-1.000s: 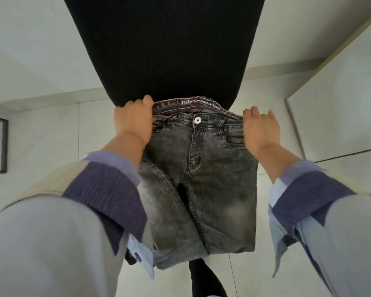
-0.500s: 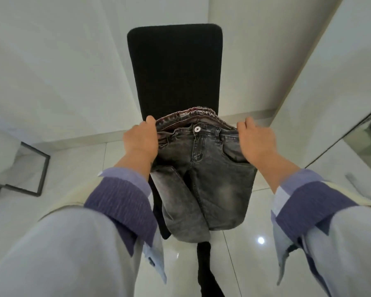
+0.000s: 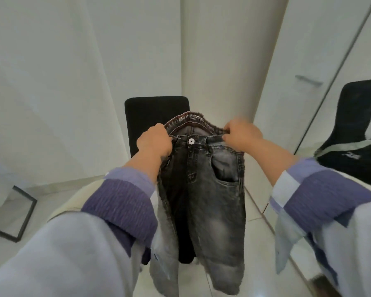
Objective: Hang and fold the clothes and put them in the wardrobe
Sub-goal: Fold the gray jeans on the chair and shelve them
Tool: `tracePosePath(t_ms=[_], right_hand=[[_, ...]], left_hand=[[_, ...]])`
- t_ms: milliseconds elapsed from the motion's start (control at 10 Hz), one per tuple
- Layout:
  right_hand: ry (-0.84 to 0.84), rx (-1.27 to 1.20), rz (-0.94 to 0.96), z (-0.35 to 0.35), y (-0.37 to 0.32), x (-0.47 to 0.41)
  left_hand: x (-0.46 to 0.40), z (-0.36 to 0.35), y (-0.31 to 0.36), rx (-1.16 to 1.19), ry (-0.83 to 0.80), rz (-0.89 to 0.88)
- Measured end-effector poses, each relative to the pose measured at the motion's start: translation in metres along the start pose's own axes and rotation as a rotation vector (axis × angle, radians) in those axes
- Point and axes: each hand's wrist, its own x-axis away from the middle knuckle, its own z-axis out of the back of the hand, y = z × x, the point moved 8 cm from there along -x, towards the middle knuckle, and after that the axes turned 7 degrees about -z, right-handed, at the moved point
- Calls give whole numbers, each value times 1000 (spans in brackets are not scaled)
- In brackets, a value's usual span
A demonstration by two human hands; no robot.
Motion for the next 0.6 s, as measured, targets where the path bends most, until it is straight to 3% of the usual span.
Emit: tracePosePath(t_ms=[100, 300, 400, 500, 600], right_hand=[[16, -228, -22, 55, 12, -5], [76, -960, -87, 125, 40, -16], [-68, -1309, -106, 134, 44, -13], [-346, -1436, -8, 137, 38, 4], [-524, -1293, 232, 136, 28, 20]], left_hand=[[-6, 20, 52, 256, 24, -33], [-7, 55, 159, 874, 86, 29], [-8, 67, 189, 1114, 87, 86], [-14, 77, 190, 1206, 145, 94], [-16, 88, 196, 1333, 146, 90]])
